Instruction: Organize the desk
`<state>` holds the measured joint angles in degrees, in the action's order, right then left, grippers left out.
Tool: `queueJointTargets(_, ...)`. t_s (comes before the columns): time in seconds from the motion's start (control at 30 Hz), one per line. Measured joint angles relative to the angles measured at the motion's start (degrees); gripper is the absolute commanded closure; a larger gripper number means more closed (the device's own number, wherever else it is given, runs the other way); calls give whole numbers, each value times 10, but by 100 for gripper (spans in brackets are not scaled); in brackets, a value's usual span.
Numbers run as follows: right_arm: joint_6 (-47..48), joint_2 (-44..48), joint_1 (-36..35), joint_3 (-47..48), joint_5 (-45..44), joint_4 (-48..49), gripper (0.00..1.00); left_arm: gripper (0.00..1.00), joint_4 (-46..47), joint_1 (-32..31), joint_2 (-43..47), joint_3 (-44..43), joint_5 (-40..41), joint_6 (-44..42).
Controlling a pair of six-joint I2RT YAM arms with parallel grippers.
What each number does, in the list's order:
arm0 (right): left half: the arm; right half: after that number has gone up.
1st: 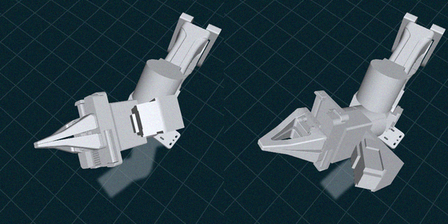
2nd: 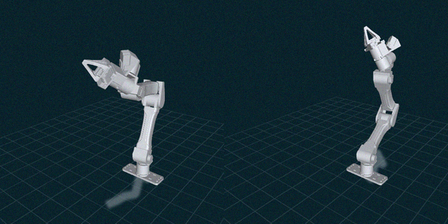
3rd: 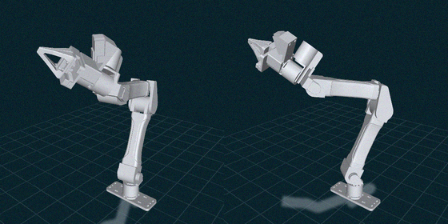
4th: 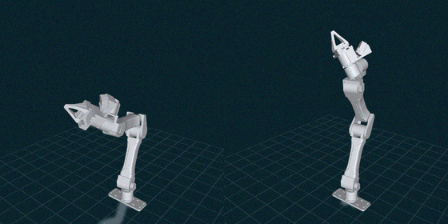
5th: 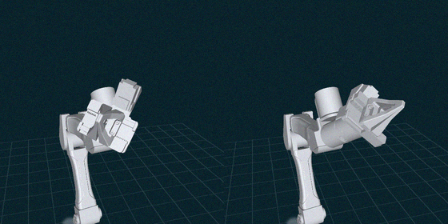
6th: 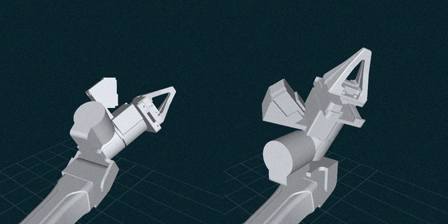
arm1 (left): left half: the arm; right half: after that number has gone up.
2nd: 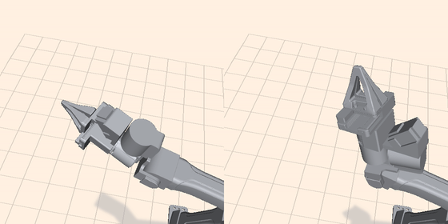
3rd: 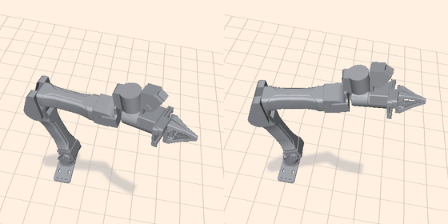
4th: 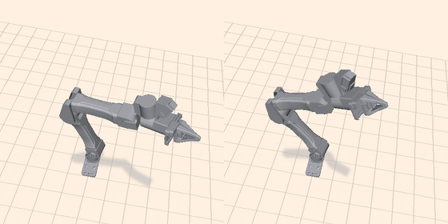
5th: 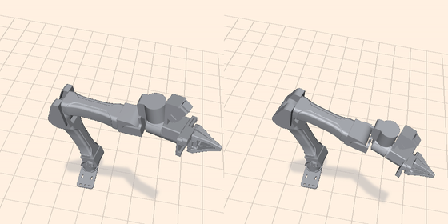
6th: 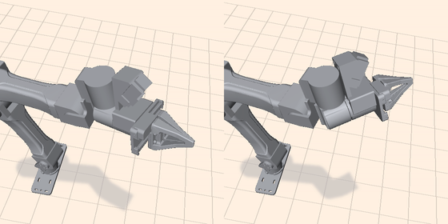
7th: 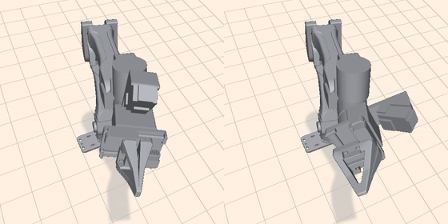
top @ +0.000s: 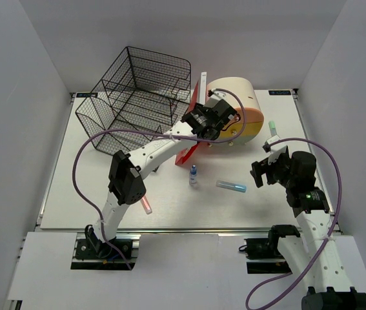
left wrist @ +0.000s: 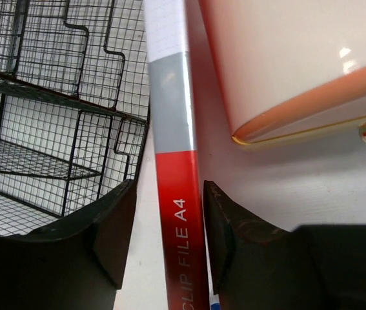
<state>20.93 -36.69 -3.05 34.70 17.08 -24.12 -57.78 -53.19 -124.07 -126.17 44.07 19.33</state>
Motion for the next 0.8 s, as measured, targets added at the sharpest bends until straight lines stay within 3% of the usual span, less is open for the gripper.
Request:
queueJointTargets(0.17,0,0,0,0,0,0,11,50,-1,0,-7,0,-12,-3)
queueJointTargets(0.6,0,0,0,0,0,1,11,77,-4,13,-9,0,-19,-5)
queueJointTargets(0.8,0,0,0,0,0,1,11,95,0,17,-8,0,-15,-13)
